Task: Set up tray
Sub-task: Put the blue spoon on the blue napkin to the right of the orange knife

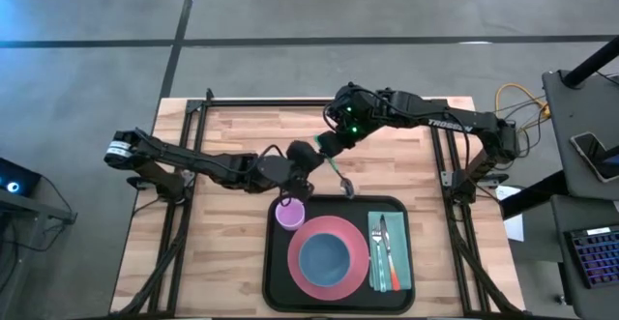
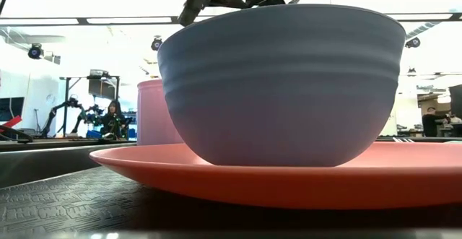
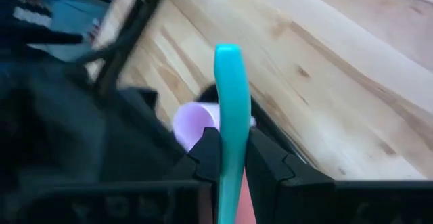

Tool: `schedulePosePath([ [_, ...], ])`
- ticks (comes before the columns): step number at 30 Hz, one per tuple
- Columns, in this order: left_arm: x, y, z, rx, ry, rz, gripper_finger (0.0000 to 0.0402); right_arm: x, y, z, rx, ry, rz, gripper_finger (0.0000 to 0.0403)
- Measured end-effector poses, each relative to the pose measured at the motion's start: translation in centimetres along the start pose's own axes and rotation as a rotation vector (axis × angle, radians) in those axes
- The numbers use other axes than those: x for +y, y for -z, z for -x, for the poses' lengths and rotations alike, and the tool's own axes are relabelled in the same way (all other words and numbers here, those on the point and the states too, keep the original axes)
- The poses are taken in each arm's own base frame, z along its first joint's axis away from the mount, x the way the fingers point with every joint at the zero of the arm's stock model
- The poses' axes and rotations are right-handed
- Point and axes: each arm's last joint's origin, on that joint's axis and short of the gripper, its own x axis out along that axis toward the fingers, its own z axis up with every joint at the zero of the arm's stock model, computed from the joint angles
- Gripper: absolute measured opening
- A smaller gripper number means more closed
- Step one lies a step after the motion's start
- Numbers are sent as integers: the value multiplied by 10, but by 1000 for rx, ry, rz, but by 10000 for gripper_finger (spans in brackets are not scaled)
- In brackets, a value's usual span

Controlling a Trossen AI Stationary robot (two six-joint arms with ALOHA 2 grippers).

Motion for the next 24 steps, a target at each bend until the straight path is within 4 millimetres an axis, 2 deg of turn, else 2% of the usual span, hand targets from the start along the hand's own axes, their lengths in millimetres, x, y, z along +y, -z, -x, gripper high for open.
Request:
schedulePosePath([
  [8,-1,11,3,304,-81,154,86,-10,13,3,106,123,63,33],
  [12,-9,20,10,424,-51,211,86,-12,36,8,274,211,205,33],
  [15,-16,30,21,466,17,297,87,-15,60,13,467,301,276,37],
  [19,-27,41,36,463,193,522,86,-16,88,16,663,396,323,68],
  [21,-30,44,42,456,286,656,83,-12,99,11,707,364,375,75],
  [24,-33,44,45,439,398,793,78,-2,115,8,802,250,471,57],
])
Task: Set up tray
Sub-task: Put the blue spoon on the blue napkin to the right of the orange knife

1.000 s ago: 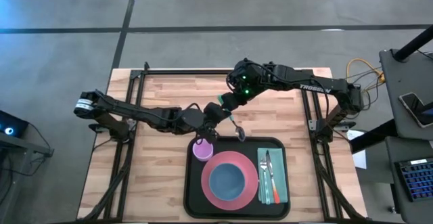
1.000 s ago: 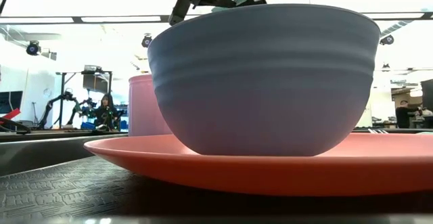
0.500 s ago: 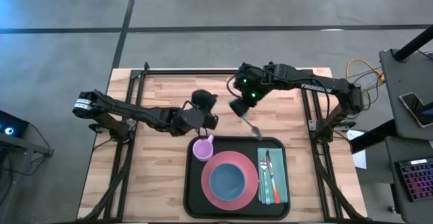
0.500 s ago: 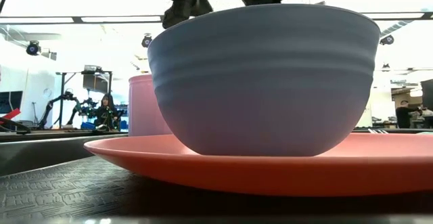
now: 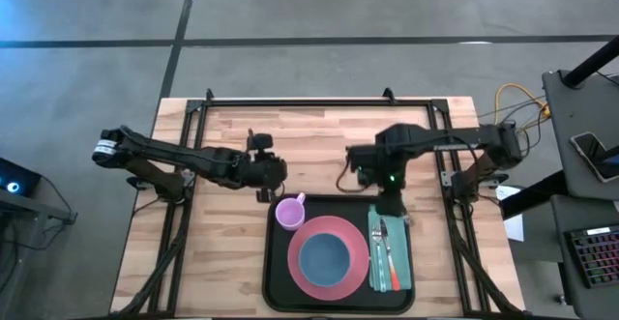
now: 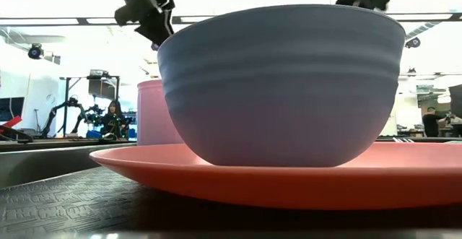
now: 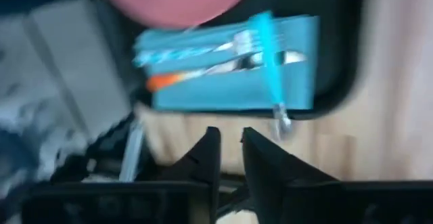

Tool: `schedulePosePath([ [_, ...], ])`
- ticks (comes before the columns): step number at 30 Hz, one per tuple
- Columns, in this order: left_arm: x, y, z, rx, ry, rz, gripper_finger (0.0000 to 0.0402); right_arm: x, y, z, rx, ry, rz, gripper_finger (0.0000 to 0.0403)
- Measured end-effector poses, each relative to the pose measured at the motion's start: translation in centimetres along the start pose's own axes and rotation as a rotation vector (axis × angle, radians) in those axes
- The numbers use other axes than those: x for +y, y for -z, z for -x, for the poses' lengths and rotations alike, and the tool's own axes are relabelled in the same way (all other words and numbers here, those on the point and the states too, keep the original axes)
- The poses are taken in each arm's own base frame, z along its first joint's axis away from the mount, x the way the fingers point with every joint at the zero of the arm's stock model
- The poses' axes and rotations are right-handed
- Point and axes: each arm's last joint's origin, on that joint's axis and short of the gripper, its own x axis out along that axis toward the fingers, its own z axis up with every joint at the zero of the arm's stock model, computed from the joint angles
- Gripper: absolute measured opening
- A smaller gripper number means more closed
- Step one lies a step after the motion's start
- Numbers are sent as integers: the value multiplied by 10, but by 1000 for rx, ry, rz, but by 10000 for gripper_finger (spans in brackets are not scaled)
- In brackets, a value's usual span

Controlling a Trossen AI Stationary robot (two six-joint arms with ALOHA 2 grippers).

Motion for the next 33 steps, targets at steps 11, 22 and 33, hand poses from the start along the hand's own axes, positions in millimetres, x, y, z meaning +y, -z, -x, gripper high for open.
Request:
schedulePosePath([
  [11,-1,1,1,6,69,110,75,28,-2,-34,125,26,119,7],
  [22,-1,2,1,10,71,120,75,40,43,-34,-47,229,-459,51],
  [33,0,2,1,10,69,89,75,41,101,-124,-65,307,-944,172],
])
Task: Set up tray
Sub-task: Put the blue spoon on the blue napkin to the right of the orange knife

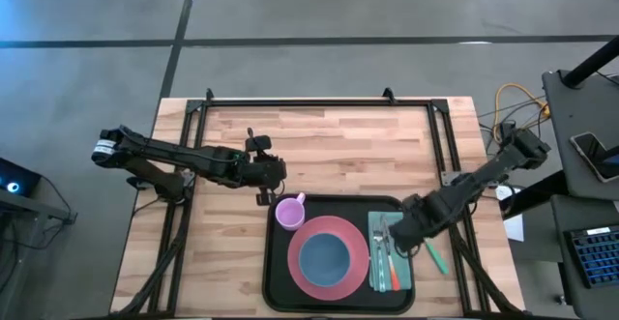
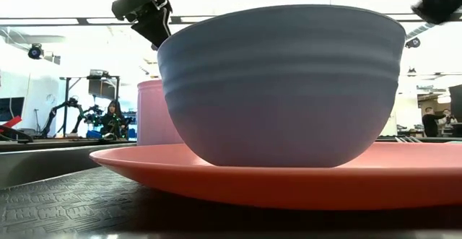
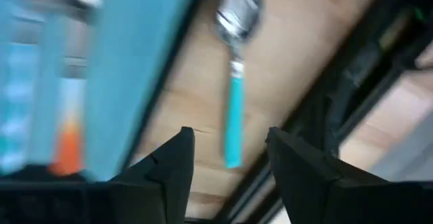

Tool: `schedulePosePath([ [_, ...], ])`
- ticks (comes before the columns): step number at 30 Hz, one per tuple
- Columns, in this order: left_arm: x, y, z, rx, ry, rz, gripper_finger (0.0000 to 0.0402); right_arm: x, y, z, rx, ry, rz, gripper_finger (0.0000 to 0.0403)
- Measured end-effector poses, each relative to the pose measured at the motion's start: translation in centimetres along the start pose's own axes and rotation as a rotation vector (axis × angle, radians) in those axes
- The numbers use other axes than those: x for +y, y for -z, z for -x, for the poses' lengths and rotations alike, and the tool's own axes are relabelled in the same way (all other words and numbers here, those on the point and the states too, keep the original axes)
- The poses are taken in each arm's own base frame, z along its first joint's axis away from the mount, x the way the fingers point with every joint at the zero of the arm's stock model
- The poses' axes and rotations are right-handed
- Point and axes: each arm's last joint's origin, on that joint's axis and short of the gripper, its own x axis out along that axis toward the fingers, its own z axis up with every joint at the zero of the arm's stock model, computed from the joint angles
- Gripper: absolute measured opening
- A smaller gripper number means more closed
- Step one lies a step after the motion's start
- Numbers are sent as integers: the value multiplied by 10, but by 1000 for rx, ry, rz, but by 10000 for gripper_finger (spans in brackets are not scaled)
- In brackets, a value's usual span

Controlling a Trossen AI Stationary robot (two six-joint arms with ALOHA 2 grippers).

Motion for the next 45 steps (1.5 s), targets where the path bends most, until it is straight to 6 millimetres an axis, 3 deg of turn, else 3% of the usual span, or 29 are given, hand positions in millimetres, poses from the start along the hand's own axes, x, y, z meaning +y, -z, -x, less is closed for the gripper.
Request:
schedulePosePath([
  [4,0,0,0,0,0,-12,75,-9,4,-27,20,104,-62,179],
  [14,0,2,0,14,0,-20,75,-14,-6,-78,22,45,-51,160],
  [27,0,5,0,45,-2,3,75,-23,-11,-114,79,16,-8,124],
  [37,0,8,0,78,-4,-3,75,-25,-7,-120,115,29,16,25],
  [42,0,8,0,79,-4,-3,75,-22,-5,-114,107,13,3,24],
  [45,0,8,0,79,-4,-4,75,-16,0,-98,85,-21,-80,24],
])
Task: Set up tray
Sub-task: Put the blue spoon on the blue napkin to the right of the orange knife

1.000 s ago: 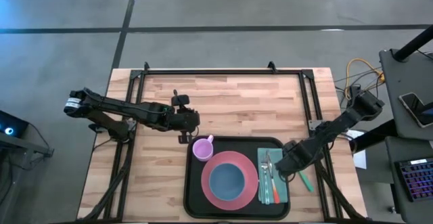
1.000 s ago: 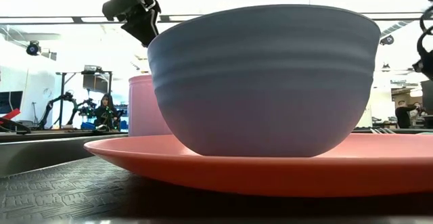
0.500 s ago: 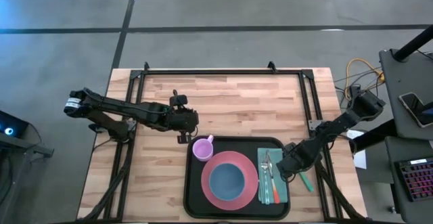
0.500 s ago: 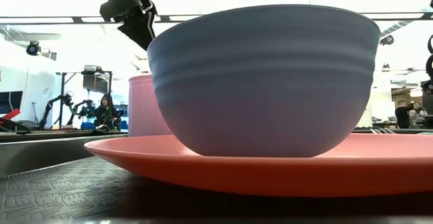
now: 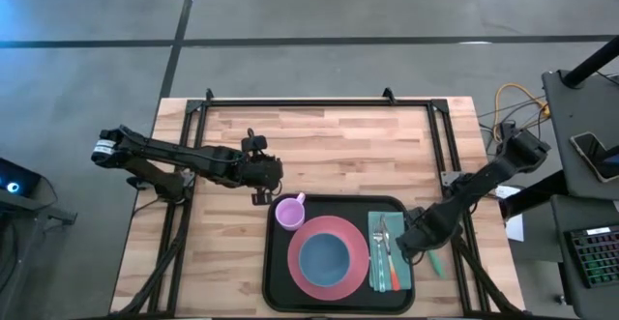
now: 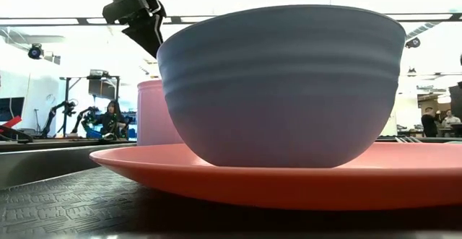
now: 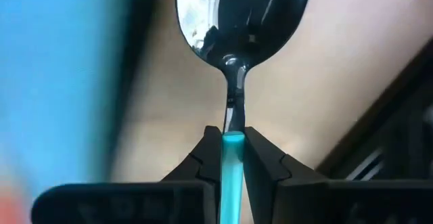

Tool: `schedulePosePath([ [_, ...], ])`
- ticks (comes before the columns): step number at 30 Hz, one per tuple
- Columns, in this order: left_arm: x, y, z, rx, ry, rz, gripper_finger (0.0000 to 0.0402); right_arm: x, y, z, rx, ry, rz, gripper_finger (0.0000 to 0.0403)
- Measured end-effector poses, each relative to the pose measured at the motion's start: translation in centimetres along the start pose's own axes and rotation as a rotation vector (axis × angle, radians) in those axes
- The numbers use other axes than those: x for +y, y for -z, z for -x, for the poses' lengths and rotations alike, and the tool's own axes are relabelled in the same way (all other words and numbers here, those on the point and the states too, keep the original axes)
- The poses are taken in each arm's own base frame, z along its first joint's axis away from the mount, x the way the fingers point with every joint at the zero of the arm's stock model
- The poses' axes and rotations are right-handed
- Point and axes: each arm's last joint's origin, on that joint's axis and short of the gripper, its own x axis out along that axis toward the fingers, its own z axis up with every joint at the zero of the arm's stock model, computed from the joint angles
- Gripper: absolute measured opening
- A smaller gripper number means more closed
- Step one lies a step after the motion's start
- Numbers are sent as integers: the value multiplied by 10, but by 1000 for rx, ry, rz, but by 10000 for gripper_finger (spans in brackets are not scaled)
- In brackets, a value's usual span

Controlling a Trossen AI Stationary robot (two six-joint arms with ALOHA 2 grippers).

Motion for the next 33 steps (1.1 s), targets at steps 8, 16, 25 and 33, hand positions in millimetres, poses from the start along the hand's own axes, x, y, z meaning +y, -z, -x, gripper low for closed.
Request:
schedulePosePath([
  [8,0,1,0,8,-1,-8,75,31,33,65,-96,-258,-279,24],
  [16,3,2,5,-3,-2,-3,75,62,25,54,-175,-148,-318,24],
  [25,7,9,12,23,-2,-8,75,61,-8,24,-163,-164,-306,30],
  [33,15,16,26,2,0,99,75,60,-11,22,-113,-179,-246,52],
])
